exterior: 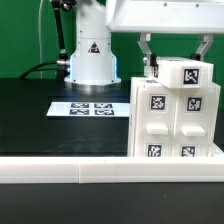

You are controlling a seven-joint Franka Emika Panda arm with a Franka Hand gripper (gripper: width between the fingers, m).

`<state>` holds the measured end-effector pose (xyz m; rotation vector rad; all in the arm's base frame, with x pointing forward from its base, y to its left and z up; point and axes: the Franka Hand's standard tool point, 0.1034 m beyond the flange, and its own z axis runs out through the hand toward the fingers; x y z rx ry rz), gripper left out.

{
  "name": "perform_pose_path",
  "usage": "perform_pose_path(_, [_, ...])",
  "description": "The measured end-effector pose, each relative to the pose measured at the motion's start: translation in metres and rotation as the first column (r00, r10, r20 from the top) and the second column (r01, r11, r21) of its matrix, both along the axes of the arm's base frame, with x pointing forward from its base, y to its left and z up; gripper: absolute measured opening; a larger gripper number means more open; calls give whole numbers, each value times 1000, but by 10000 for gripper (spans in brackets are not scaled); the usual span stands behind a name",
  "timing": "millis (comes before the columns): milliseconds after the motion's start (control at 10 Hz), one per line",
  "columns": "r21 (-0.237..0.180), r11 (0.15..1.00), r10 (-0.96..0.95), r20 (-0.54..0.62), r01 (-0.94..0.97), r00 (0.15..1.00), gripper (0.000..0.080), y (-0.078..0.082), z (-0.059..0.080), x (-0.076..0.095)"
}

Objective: Assemble cabinet

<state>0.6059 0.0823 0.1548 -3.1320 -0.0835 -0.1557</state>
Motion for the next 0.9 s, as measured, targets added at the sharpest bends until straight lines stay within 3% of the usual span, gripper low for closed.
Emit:
perform_pose_path(300, [22, 985, -170, 1, 170, 986, 557, 2, 0, 0])
perform_pose_path(400, [50, 952, -304, 18, 302, 953, 557, 3, 1, -1])
perform_pose_path(700, [85, 873, -483, 13, 481, 875, 557, 4, 1, -2])
perform_pose_path(900, [102, 776, -625, -5, 622, 780, 557, 6, 1, -3])
